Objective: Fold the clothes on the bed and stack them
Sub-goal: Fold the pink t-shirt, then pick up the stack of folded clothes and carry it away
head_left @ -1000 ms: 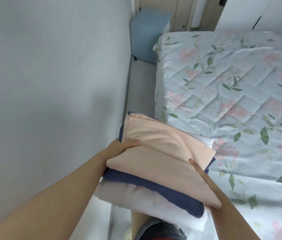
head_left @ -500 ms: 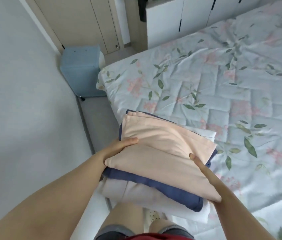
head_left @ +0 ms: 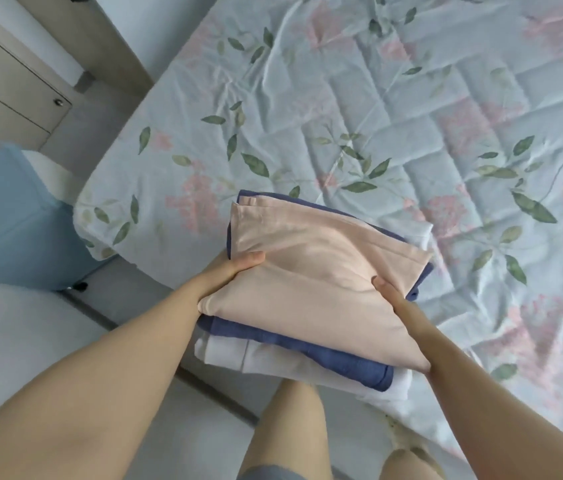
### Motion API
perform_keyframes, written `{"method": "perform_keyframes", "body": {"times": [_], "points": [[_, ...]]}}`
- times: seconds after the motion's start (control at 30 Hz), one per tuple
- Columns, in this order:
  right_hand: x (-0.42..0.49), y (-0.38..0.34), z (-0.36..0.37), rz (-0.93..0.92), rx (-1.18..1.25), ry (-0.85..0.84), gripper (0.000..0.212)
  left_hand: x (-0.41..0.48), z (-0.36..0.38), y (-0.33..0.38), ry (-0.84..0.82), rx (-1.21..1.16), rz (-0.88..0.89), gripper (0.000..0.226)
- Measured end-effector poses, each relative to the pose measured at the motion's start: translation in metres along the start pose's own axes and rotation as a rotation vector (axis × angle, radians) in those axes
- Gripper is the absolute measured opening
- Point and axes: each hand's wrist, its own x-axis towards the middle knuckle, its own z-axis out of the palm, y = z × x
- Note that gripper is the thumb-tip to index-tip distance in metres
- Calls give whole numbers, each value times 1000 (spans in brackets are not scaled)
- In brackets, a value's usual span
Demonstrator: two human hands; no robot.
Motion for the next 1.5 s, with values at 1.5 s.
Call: {"method": "perform_keyframes", "body": {"times": [1.5], "points": [[-160,191,-331,-299,-534,402,67,-137,482,-59,-114,1437,625,46]]}}
